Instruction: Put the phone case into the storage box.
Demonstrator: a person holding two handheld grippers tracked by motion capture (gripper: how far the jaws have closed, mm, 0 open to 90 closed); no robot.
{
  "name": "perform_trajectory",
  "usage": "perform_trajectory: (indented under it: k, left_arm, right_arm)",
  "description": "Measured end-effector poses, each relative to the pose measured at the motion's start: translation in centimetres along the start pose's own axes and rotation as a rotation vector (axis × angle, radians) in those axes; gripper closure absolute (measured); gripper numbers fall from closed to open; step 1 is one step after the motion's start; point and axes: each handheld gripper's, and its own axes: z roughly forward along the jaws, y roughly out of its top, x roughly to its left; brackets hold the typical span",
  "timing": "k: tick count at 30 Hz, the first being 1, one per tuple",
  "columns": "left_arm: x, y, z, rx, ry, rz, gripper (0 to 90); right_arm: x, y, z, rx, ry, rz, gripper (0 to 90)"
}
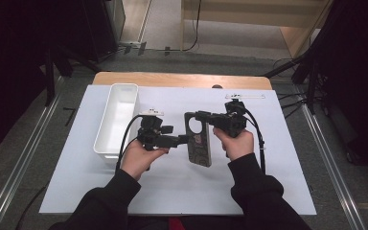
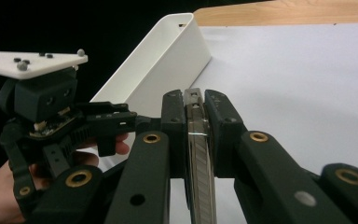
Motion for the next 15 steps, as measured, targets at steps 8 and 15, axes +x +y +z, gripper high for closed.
perform_trajectory:
  k: [8, 15]
  left_arm:
    - [-0.1, 0.2, -0.6, 0.013, 0.003, 0.016, 14.8]
    - [-0.1, 0.4, -0.9, 0.024, -0.003, 0.026, 14.9]
  right_arm:
    - [0.3, -0.6, -0.3, -0.006, 0.013, -0.028, 77.6]
    - [0.5, -1.1, -0.2, -0.007, 0.023, -0.054, 77.7]
